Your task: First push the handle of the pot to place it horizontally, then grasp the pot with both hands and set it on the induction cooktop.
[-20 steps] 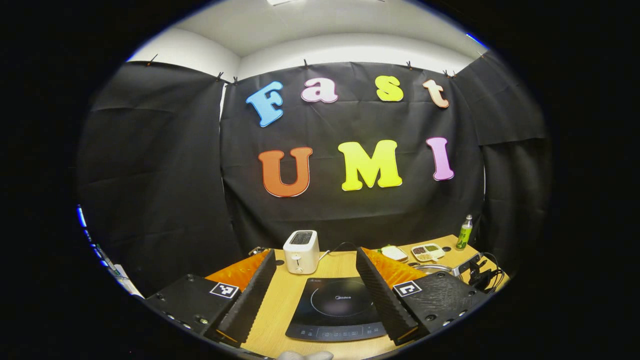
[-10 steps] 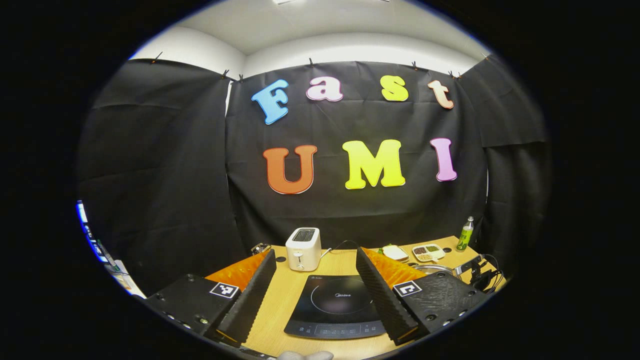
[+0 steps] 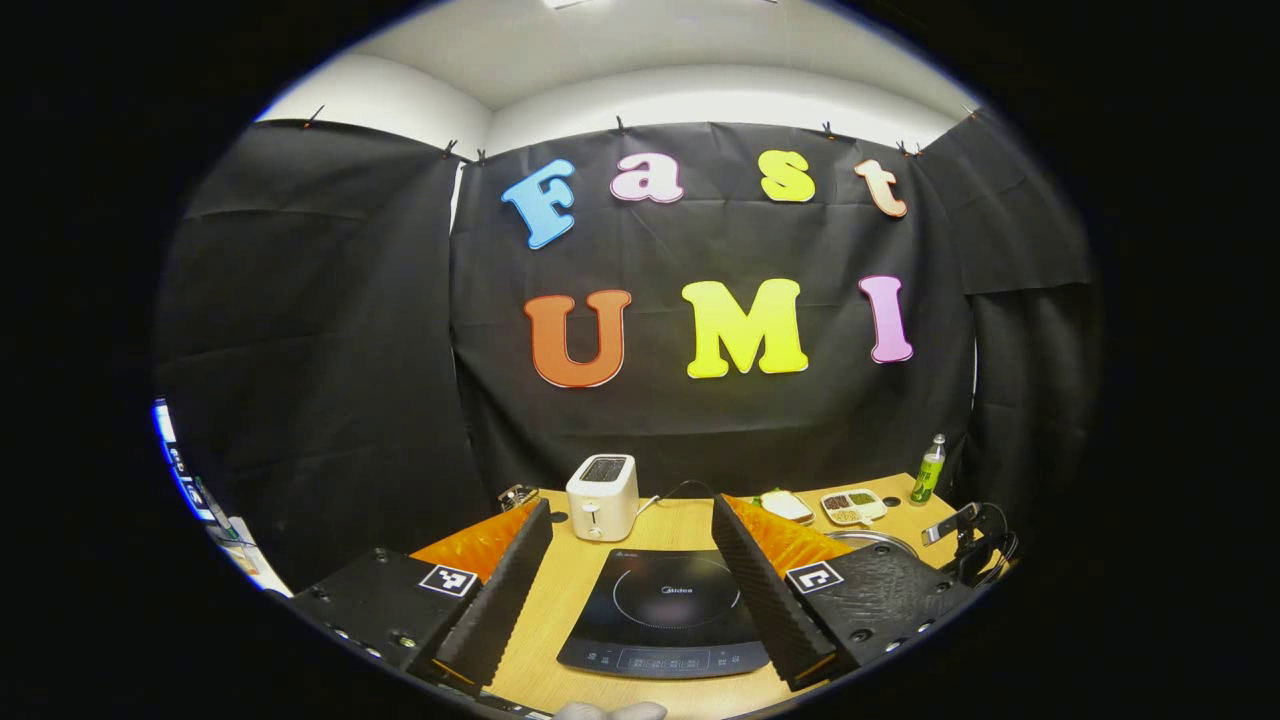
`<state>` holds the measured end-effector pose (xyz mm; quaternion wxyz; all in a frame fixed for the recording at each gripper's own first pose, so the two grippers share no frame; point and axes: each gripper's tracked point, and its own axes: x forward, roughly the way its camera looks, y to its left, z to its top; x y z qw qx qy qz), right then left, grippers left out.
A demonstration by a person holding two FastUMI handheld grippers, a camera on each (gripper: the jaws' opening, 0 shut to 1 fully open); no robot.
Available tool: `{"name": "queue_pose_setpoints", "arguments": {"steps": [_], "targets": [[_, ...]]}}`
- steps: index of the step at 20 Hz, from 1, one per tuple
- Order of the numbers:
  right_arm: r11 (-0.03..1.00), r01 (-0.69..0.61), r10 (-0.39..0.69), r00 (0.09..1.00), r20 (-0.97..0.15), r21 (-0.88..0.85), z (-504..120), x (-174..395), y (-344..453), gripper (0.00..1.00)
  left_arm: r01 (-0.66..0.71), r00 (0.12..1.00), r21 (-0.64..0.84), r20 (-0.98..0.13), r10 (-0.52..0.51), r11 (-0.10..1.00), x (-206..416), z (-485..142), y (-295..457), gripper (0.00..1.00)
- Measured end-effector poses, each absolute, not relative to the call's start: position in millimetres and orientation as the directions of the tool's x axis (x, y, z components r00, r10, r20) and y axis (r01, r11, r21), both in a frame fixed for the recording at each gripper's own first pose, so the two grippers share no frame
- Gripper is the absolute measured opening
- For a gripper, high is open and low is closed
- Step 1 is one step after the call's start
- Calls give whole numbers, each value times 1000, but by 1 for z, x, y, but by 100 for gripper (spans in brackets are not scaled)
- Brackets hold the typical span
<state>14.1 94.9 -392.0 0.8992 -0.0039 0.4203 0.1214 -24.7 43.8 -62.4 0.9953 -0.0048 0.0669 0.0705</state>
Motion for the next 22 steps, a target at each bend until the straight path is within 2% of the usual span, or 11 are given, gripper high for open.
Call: {"name": "queue_pose_setpoints", "arguments": {"steps": [1, 4, 5, 8, 9, 10, 15, 16, 17, 19, 22], "targets": [[971, -220, 215, 617, -757, 97, -392, 15, 91, 4, -143, 981, -2, -134, 142, 990, -23, -61, 42, 96], [972, -220, 205, 620, -758, 82, -393, 18, 78, 0, -144, 981, -6, -134, 142, 990, -20, -60, 36, 96], [973, -217, 200, 621, -758, 78, -393, 20, 73, 4, -144, 981, -6, -134, 142, 990, -19, -60, 33, 96], [976, -203, 190, 618, -763, 78, -393, 26, 58, 4, -144, 981, -7, -134, 142, 990, -16, -60, 29, 96], [977, -198, 184, 618, -764, 75, -393, 27, 53, 0, -145, 981, -7, -135, 142, 989, -13, -60, 27, 96], [979, -190, 178, 618, -766, 75, -393, 29, 48, 4, -148, 980, -7, -136, 146, 989, -12, -60, 26, 96], [981, -185, 155, 614, -774, 50, -395, 39, 25, 4, -157, 979, -12, -135, 154, 988, -4, -60, 20, 96], [982, -184, 149, 613, -776, 43, -395, 42, 20, 0, -159, 978, -15, -137, 156, 987, -3, -61, 19, 96], [983, -180, 142, 614, -777, 38, -395, 44, 15, 4, -161, 978, -19, -138, 157, 987, 0, -61, 17, 96], [984, -174, 135, 612, -779, 33, -395, 49, 7, 0, -167, 977, -20, -137, 163, 986, 2, -61, 17, 96], [985, -174, 121, 610, -783, 16, -396, 60, -4, 4, -179, 975, -20, -141, 174, 984, 6, -62, 16, 96]]}}
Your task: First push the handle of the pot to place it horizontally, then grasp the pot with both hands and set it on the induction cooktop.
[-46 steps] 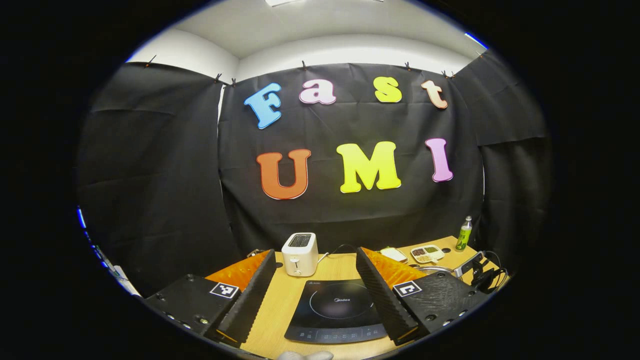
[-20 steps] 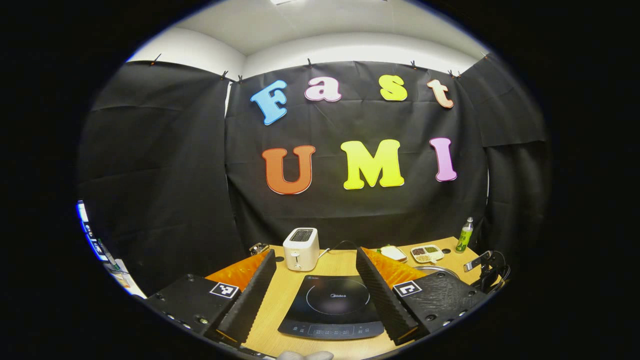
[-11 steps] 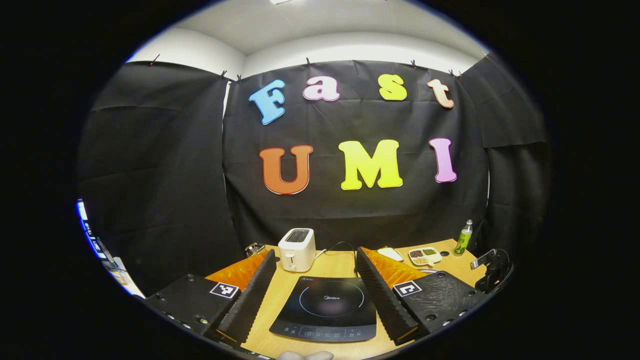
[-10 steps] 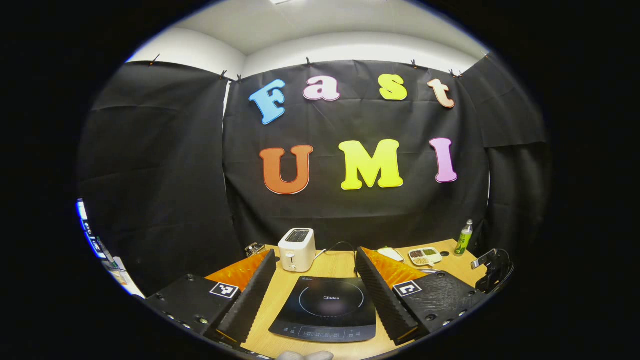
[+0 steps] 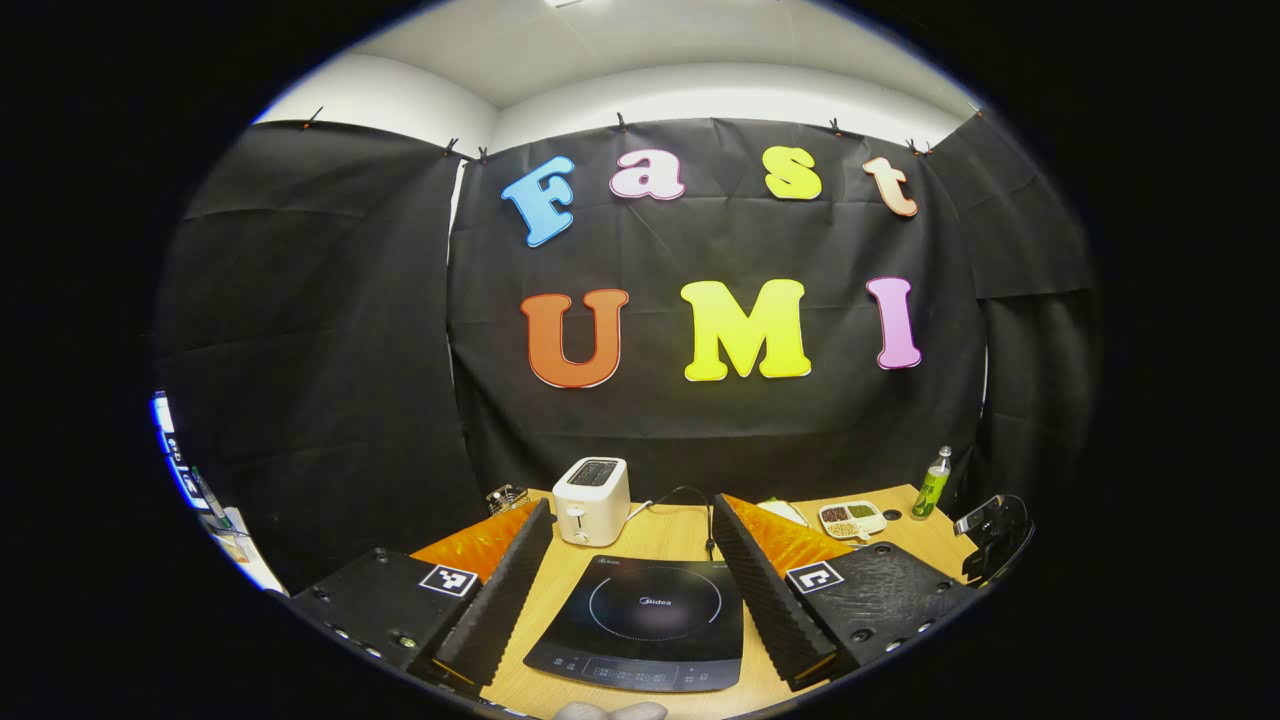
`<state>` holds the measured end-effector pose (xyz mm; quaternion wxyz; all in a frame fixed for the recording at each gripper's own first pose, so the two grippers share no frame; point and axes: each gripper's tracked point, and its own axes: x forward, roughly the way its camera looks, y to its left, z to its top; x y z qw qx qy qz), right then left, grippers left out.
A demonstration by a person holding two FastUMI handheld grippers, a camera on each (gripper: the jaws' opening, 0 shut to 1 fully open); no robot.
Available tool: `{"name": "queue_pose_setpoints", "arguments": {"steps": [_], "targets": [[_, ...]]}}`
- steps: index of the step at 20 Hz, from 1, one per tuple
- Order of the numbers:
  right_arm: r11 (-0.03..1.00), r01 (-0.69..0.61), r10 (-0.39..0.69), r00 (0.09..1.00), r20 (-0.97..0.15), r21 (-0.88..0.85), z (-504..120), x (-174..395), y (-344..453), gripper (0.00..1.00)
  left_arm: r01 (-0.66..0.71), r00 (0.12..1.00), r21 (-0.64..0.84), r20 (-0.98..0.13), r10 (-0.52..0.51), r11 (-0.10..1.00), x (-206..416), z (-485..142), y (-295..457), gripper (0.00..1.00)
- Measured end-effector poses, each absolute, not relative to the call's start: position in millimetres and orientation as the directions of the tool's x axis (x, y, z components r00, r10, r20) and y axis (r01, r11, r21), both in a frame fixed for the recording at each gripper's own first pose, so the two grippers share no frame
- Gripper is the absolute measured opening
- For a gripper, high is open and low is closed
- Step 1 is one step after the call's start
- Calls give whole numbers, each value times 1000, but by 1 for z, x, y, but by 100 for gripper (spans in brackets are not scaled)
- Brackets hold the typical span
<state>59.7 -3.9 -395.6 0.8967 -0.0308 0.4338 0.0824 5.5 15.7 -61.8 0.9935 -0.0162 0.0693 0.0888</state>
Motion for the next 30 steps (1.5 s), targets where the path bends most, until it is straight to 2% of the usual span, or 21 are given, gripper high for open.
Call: {"name": "queue_pose_setpoints", "arguments": {"steps": [5, 7, 8, 15, 16, 18, 19, 20, 25, 29, 30], "targets": [[982, -188, 107, 606, -788, -11, -395, 75, -20, 4, -198, 970, -15, -145, 193, 980, 12, -64, 14, 96], [981, -192, 103, 603, -791, -19, -395, 82, -27, 0, -206, 968, -11, -149, 202, 978, 14, -66, 13, 96], [981, -192, 101, 603, -791, -21, -396, 86, -30, 4, -213, 966, -10, -150, 209, 977, 16, -66, 13, 96], [973, -222, 92, 596, -798, -54, -393, 114, -53, 4, -255, 954, -2, -163, 251, 967, 20, -69, 6, 96], [971, -231, 93, 594, -799, -58, -394, 118, -56, 0, -263, 952, -2, -164, 259, 965, 20, -69, 5, 96], [967, -245, 94, 595, -799, -69, -392, 128, -61, 0, -280, 946, 1, -170, 276, 960, 21, -71, 4, 96], [965, -251, 94, 595, -798, -74, -392, 133, -63, 4, -288, 943, 2, -173, 284, 958, 21, -72, 3, 96], [963, -258, 95, 596, -798, -78, -392, 138, -66, 0, -294, 940, 3, -177, 290, 956, 22, -74, 1, 96], [953, -290, 100, 582, -807, -91, -394, 158, -78, 4, -327, 926, 21, -191, 325, 945, 24, -81, -6, 96], [950, -298, 110, 603, -790, -95, -389, 160, -88, 1, -314, 926, 22, -215, 311, 949, 36, -96, -18, 96], [950, -295, 107, 608, -787, -99, -389, 159, -91, 7, -303, 928, 24, -220, 300, 953, 41, -100, -23, 96]]}}
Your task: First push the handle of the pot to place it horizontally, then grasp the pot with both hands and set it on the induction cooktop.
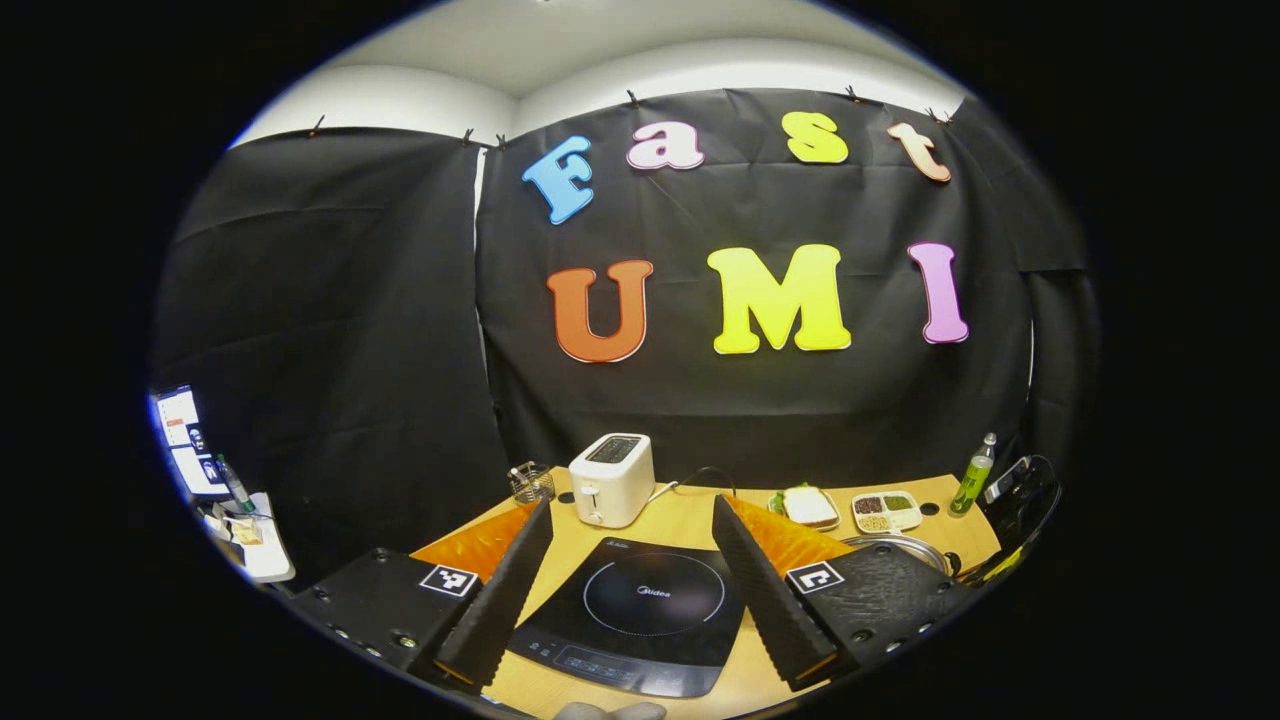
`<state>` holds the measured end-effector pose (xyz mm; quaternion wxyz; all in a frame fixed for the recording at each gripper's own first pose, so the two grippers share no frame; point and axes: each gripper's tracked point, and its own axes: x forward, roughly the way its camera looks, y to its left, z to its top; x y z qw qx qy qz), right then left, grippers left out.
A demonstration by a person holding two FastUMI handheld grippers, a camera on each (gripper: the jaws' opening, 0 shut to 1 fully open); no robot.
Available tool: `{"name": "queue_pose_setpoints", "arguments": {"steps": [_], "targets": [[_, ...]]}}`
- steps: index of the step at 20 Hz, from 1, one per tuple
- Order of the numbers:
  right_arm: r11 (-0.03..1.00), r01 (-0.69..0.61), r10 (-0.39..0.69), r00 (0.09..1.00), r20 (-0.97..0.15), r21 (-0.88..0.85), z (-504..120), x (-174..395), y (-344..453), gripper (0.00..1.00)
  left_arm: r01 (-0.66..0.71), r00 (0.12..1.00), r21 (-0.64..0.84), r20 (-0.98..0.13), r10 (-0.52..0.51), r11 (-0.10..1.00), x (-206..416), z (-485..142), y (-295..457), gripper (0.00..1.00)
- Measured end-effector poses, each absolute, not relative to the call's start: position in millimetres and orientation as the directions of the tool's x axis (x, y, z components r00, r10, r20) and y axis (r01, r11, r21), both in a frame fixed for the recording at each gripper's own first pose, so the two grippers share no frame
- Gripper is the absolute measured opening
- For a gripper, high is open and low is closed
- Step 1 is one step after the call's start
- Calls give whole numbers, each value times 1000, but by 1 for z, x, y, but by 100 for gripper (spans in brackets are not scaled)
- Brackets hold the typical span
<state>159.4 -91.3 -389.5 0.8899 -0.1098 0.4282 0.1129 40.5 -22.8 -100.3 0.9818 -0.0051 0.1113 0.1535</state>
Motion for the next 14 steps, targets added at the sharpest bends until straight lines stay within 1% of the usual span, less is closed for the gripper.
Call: {"name": "queue_pose_setpoints", "arguments": {"steps": [1, 2, 3, 4, 6, 10, 14], "targets": [[950, -293, 104, 616, -781, -105, -386, 159, -95, 13, -287, 932, 25, -225, 285, 958, 46, -106, -28, 96], [950, -292, 105, 628, -771, -109, -383, 159, -97, 31, -271, 935, 23, -233, 268, 962, 51, -110, -33, 96], [950, -285, 91, 639, -764, -125, -379, 160, -102, 41, -247, 939, 17, -242, 243, 969, 57, -116, -39, 96], [951, -285, 103, 653, -750, -117, -375, 160, -102, 62, -221, 942, 10, -257, 216, 975, 62, -123, -48, 96], [959, -268, 117, 676, -728, -95, -370, 159, -104, 73, -181, 952, 12, -249, 179, 983, 73, -131, -58, 96], [974, -223, 129, 688, -714, -38, -364, 154, -107, 84, -114, 950, 7, -291, 111, 993, 95, -167, -80, 96], [980, -198, 136, 712, -689, -11, -350, 161, -107, 84, -57, 932, -19, -360, 47, 998, 113, -211, -102, 96]]}}
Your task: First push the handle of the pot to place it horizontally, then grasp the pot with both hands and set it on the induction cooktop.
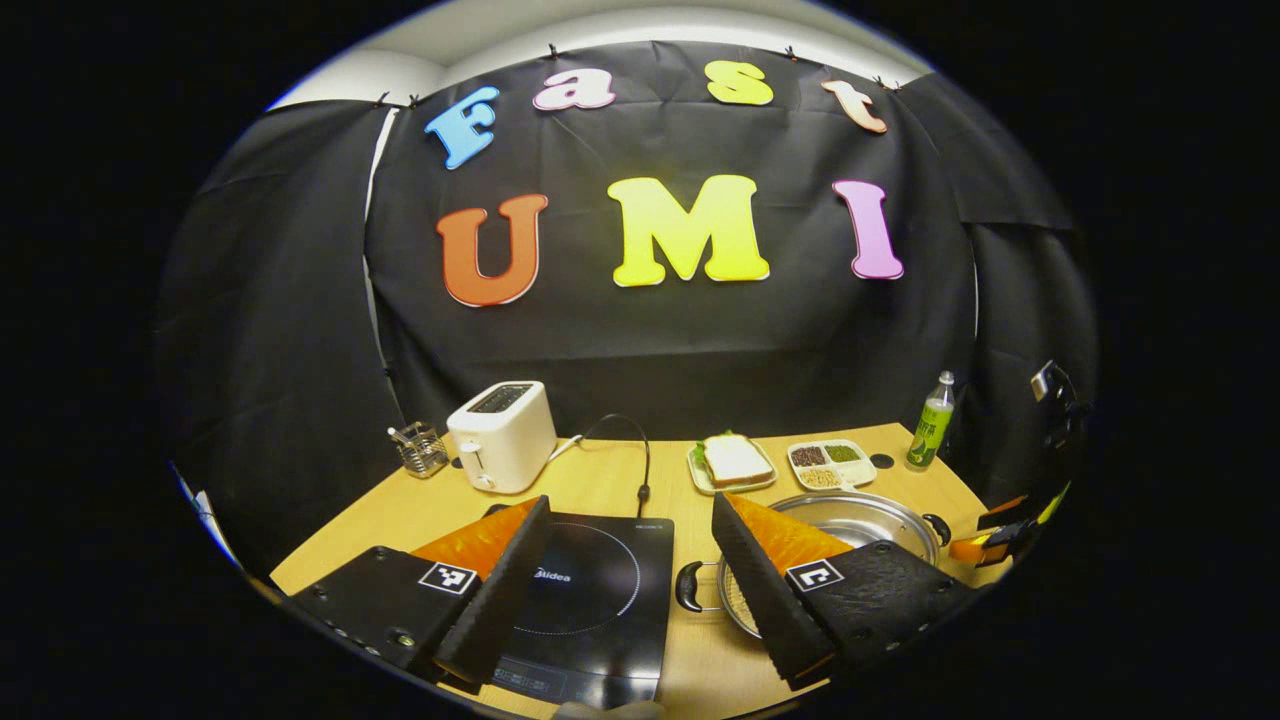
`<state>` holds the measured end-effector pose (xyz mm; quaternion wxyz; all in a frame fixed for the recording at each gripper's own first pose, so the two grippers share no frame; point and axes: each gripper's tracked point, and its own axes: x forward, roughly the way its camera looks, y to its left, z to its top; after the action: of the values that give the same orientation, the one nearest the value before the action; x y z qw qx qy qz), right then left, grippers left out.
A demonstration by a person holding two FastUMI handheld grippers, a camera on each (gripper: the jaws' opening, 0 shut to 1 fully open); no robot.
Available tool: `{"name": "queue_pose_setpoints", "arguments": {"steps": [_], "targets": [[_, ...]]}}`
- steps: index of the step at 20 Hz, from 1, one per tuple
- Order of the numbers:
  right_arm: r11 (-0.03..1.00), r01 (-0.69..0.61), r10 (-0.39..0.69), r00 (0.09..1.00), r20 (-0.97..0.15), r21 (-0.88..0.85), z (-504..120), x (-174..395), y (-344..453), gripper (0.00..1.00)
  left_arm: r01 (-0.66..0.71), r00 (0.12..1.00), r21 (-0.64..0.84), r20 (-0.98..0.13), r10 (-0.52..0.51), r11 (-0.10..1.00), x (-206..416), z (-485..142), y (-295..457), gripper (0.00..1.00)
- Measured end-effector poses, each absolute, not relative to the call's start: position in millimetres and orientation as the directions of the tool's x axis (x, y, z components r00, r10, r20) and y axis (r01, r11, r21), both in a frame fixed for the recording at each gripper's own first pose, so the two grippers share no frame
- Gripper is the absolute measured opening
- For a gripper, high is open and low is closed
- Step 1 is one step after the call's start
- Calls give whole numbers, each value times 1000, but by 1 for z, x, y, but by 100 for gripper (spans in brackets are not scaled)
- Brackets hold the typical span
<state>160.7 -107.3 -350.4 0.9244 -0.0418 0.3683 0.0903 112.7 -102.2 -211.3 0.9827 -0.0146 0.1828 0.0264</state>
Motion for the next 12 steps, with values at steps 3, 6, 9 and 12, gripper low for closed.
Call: {"name": "queue_pose_setpoints", "arguments": {"steps": [3, 6, 9, 12], "targets": [[983, -183, 130, 722, -679, -6, -345, 174, -103, 84, -46, 911, -49, -413, 22, 998, 122, -244, -116, 97], [984, -180, 142, 727, -672, 13, -347, 187, -92, 84, -39, 886, -53, -464, 10, 998, 130, -275, -127, 97], [982, -189, 149, 725, -672, 14, -352, 198, -83, 84, -29, 860, -66, -509, -9, 997, 137, -301, -139, 96], [984, -177, 143, 716, -684, 20, -362, 204, -81, 84, -9, 835, -68, -549, -30, 998, 142, -327, -153, 97]]}}
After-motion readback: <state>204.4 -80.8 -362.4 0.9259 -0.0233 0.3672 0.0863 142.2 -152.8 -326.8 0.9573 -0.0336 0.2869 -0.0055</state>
